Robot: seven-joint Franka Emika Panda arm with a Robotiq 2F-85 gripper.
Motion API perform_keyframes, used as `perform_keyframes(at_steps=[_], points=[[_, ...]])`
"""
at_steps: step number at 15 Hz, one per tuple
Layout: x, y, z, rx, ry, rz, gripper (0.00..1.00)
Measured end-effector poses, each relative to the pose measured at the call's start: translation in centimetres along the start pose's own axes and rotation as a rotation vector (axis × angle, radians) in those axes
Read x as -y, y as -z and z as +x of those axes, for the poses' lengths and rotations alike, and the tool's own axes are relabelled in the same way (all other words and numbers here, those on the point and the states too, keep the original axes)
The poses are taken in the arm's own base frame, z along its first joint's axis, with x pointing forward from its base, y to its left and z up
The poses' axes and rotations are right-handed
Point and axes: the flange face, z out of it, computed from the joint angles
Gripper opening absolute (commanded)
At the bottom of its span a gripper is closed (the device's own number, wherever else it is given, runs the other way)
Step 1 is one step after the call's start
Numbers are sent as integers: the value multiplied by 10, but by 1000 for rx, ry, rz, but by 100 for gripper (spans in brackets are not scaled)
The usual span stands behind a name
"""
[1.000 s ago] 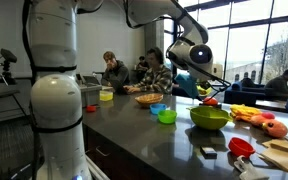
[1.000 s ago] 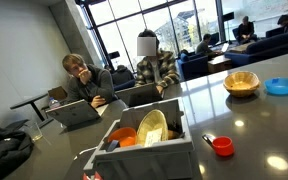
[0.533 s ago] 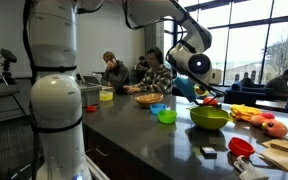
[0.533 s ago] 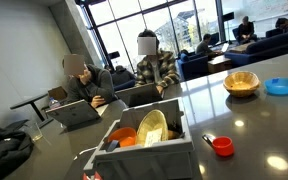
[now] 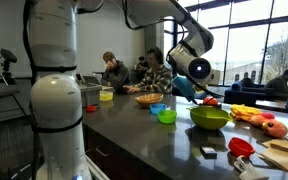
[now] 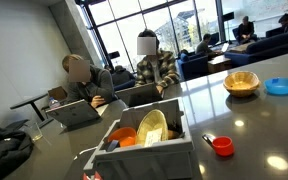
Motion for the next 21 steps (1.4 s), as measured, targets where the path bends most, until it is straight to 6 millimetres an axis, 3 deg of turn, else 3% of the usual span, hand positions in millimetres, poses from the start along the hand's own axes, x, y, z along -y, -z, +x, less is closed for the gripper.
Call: perform_keyframes(at_steps=[11,21], points=[[-2,4,4,-31,-20,35,1],[-39,24,-26,-108,-86,37,1]])
